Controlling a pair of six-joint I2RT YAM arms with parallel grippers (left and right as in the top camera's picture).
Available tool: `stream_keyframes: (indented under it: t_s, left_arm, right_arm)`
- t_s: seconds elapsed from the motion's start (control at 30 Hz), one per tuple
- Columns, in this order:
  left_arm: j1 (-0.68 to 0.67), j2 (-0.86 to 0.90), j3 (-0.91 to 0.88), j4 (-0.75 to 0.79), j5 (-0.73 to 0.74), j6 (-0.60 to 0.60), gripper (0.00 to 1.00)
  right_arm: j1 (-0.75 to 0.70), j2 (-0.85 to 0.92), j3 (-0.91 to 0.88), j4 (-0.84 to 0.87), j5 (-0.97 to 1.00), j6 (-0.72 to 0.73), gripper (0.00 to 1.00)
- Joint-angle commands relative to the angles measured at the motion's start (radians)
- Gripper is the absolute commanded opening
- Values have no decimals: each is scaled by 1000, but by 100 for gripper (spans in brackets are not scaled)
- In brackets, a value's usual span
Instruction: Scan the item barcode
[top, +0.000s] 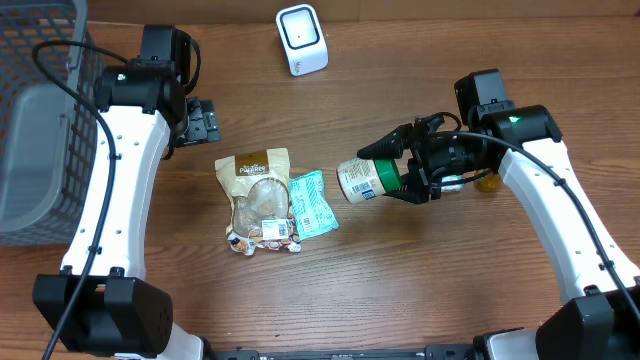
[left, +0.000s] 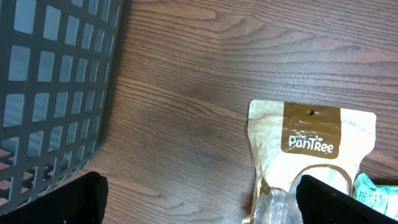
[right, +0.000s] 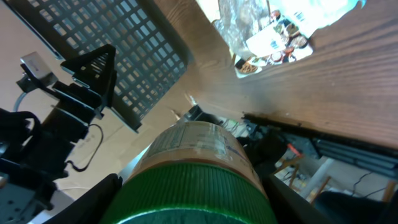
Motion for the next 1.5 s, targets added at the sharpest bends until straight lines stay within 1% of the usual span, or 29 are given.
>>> stream_keyframes:
  t_s: [0.0, 0.03, 0.07, 0.1, 0.13, 0.17, 0.27, 0.33, 0.4, 0.53, 0.7, 0.8, 0.83, 0.87, 0.93, 0.97, 1.03, 1.1, 1.33, 1.4, 1.47]
  left_arm:
    - [5, 4, 14, 1, -13, 7, 100]
    - [5, 4, 14, 1, -13, 7, 100]
    - [5, 4, 14, 1, -13, 7, 100]
    - [5, 4, 14, 1, -13, 7, 100]
    - [5, 4, 14, 1, -13, 7, 100]
    - [5, 4, 14, 1, -13, 7, 99]
    - [5, 4, 14, 1, -13, 7, 100]
    - [5, 4, 14, 1, -13, 7, 100]
    - [5, 4, 14, 1, -13, 7, 99]
    - [5, 4, 14, 1, -13, 7, 99]
    - [5, 4, 14, 1, -13, 7, 100]
    - [5, 4, 14, 1, -13, 7, 100]
    - [5, 4, 14, 1, -13, 7, 100]
    - [5, 4, 14, 1, -13, 7, 99]
    - [5, 4, 14, 1, -13, 7, 100]
    - [5, 4, 14, 1, -13, 7, 100]
    - [5, 4, 14, 1, -13, 7, 100]
    - [5, 4, 14, 1, -13, 7, 100]
    - [5, 4, 14, 1, -13, 7, 100]
    - [5, 4, 14, 1, -13, 7, 100]
    - [5, 4, 14, 1, -13, 7, 100]
  right_arm:
    - [-5, -14, 23, 5, -132, 43, 53]
    - [-5, -14, 23, 5, -166, 43, 44]
    - [-5, -14, 23, 5, -194, 42, 30]
    - [-5, -14, 23, 5, -209, 42, 20]
    - [-5, -14, 23, 5, -216, 42, 15]
    - [-5, -14, 23, 6, -215, 41, 14]
    - [-5, -14, 23, 6, -179, 39, 14]
    - [-5, -14, 23, 6, -138, 39, 20]
    - [-5, -14, 23, 7, -64, 39, 22]
    - [-5, -14, 23, 41, 182, 39, 22]
    - [-4, -14, 23, 77, 564, 38, 22]
    - [-4, -14, 23, 135, 729, 38, 22]
    - [-5, -14, 23, 165, 760, 12, 22]
    - [-8, -14, 23, 202, 755, -64, 21]
    - [-9, -14, 24, 293, 689, -247, 12]
    - [-8, -14, 31, 324, 674, -301, 8]
    - [-8, -14, 71, 320, 699, -321, 6]
    - [-7, -13, 152, 272, 700, -389, 6]
    - [5, 31, 576, 51, 711, -536, 4]
    - [22, 44, 640, 46, 740, -575, 4]
    - [50, 45, 649, 84, 814, -610, 4]
